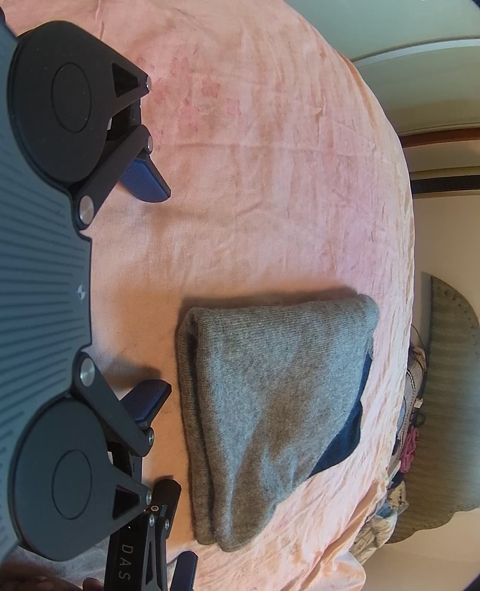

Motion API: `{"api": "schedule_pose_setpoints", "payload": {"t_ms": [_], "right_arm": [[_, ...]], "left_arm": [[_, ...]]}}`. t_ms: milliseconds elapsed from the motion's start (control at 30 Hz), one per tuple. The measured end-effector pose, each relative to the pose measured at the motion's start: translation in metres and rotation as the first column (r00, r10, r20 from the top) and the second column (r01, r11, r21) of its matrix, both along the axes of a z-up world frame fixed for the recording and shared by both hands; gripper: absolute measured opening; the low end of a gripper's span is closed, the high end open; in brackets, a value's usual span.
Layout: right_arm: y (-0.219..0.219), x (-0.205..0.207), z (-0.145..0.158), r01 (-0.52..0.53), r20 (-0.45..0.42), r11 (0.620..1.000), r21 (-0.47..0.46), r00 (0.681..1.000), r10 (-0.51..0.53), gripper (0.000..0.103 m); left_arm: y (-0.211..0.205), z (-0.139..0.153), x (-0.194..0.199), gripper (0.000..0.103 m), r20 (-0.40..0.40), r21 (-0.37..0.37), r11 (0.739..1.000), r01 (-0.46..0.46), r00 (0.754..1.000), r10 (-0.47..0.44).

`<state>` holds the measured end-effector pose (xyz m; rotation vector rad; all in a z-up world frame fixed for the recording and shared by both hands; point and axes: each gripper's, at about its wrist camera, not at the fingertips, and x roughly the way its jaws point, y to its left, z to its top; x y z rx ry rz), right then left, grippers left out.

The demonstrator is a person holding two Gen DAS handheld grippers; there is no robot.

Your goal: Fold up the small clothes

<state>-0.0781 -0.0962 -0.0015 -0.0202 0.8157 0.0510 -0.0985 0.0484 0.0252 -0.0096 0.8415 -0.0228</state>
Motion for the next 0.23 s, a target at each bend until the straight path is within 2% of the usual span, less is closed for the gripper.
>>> {"api": "schedule_pose_setpoints", "payload": {"t_ms": [100,167,233], "right_arm": [[-0.007,-0.001,0.009,-0.014,-0.005,1.0,0.024,1.0,0.014,0.103],[-0.025,-0.008,0.027,-0.012,0.087,0.997,0.074,0.996,0.005,0.103],[-0.05,-0.007,0.043,0.016,0.163,0.998,0.061,0.986,-0.025,0.103]], "left_arm": [[0.009,0.011,-0.002,0.103,0.02,0.013,1.0,0.001,1.0,-0.001],[0.027,0.024,0.0,0.103,0.038,-0.022,1.0,-0.003,0.999,0.004],[0.055,0.037,0.007,0.103,0.076,-0.053,0.998,-0.04,0.996,0.044]]}}
